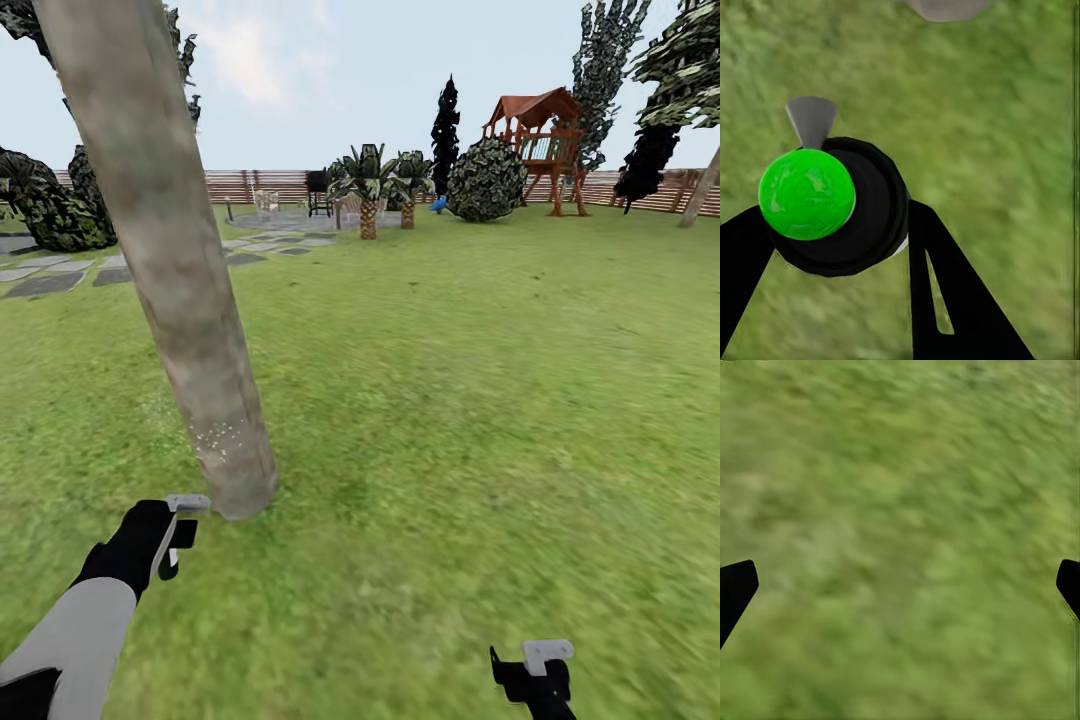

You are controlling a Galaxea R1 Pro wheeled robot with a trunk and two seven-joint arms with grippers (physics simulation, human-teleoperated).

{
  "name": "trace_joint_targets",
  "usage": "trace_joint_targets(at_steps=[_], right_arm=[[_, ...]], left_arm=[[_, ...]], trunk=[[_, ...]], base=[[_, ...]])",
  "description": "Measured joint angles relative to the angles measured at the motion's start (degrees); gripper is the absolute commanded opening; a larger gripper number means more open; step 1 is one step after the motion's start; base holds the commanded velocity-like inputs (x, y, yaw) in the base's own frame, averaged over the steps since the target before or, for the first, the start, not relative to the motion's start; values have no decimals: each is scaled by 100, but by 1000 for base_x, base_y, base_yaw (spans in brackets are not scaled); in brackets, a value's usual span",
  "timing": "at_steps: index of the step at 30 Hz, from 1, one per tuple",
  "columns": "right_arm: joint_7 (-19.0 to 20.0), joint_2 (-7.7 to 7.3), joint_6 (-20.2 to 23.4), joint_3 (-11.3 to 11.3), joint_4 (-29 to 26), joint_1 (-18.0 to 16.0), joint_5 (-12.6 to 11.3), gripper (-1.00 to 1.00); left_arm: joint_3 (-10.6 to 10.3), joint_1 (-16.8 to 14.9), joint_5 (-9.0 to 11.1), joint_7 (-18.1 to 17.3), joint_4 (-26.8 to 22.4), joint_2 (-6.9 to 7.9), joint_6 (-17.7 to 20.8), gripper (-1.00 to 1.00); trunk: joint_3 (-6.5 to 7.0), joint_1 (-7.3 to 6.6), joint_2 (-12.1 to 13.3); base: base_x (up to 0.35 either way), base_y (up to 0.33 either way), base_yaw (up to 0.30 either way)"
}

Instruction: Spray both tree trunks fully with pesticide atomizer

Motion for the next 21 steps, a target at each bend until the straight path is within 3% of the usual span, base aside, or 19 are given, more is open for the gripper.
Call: trace_joint_targets(at_steps=[8, 15, 21], right_arm=[[-1, -8, 1, 0, 0, 0, 0, 100], [0, -8, 1, 0, 0, 0, 0, 100], [1, -2, 3, -1, 1, -1, 0, 100]], left_arm=[[1, -17, -5, 12, 2, -16, 9, -100], [6, -29, -17, 11, -5, 0, 10, -100], [-1, -69, -20, 5, -22, 4, 63, -100]], trunk=[[0, 1, 0], [0, 4, 0], [0, 2, 0]], base=[[78, -254, 0], [-185, -222, 4], [-93, -74, 207]])
